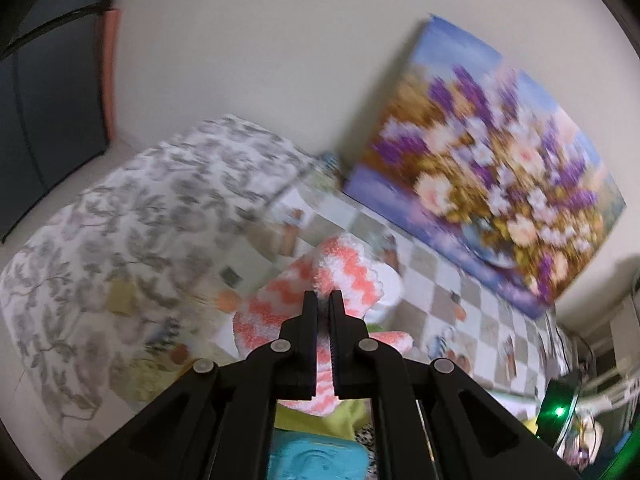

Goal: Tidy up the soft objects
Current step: 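Hold the zigzag cloth up with the left tool while the right tool grasps the red scrunchie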

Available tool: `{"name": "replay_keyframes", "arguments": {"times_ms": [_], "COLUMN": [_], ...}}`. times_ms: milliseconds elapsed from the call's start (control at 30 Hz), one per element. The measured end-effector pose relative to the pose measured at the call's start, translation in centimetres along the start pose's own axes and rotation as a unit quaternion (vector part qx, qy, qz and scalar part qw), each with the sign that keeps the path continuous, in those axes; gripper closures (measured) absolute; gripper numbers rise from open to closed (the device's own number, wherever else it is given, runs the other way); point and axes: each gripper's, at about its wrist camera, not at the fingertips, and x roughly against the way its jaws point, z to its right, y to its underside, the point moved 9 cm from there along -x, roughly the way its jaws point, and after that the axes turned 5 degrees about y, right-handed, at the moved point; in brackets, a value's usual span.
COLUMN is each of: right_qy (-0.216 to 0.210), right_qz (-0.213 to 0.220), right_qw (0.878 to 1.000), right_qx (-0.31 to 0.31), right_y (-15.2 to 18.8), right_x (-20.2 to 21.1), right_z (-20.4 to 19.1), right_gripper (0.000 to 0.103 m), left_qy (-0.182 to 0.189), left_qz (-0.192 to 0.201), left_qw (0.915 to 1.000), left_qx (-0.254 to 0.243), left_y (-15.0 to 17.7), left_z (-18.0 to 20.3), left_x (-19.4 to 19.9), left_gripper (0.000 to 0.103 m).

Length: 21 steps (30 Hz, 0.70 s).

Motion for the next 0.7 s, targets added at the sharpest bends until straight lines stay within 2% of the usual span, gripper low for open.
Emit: {"name": "replay_keyframes", "arguments": {"times_ms": [133,233,567,700], "right_qy": [-0.011,-0.015,-0.011,-0.016], "right_qz": [-0.003,-0.01,-0.045,-0.047], "right_qw": [1.0,1.0,0.998,0.998], "right_qx": [0.013,0.021,0.034,0.038], "right_y": [0.3,0.7,2.2,2.2], "right_x": [-1.1,-2.1,-5.1,-5.4], "right_z": [-1.4,-2.2,-2.9,-3.2], "right_gripper": [0.017,0.024,0.044,0.059], "left_qy": [-0.028,-0.039,-0.037,-0.037], "left_qz": [0.016,0.009,-0.028,-0.029], "left_qw": [0.9992,0.9986,0.998,0.9979], "left_qx": [0.025,0.034,0.043,0.044], "left_y": [-0.6,-0.3,1.3,1.3], "left_z": [-2.6,-3.7,-4.4,-4.4], "left_x": [0.7,0.1,-2.6,-2.7], "left_gripper": [0.098,0.098,0.098,0.098]}}
